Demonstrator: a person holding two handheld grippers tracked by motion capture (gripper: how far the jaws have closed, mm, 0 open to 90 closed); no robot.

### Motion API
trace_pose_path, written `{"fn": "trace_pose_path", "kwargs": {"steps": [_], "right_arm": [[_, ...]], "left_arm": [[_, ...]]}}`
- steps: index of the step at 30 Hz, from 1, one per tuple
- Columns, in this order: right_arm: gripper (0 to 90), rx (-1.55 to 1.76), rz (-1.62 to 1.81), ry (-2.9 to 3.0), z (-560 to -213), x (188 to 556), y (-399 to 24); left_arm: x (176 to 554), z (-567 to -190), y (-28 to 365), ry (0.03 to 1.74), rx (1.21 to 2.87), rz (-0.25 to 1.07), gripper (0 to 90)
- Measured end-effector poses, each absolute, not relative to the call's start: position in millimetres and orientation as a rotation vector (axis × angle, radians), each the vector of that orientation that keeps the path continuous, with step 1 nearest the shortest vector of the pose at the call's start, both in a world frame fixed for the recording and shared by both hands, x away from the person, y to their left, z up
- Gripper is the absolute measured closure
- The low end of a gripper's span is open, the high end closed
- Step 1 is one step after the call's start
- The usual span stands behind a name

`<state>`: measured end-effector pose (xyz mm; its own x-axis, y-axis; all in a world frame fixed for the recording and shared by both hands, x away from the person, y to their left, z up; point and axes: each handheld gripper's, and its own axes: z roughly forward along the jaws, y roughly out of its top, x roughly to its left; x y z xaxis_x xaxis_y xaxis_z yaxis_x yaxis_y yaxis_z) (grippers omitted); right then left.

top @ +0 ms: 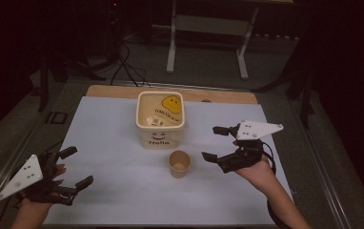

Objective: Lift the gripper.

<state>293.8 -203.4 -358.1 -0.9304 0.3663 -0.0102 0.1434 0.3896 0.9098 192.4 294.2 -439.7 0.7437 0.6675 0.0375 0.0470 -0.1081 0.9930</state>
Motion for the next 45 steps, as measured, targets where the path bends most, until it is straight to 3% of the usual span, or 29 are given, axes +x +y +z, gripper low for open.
{"fn": "trace_pose_path", "kwargs": {"steps": [23,36,45], "right_arm": [[16.3,0.322,1.452,2.687,-408.0,292.7,-154.3],[26.5,0.285,1.352,2.764,-431.6,299.8,-138.1],[42.5,0.266,1.249,2.825,-449.3,306.3,-131.4]], "left_arm": [[193.4,-441.4,292.1,0.581,1.631,0.571,1.1],[193.6,-442.1,292.0,0.578,1.633,0.568,1.1],[193.7,-442.8,292.2,0.578,1.638,0.567,1.1]]}}
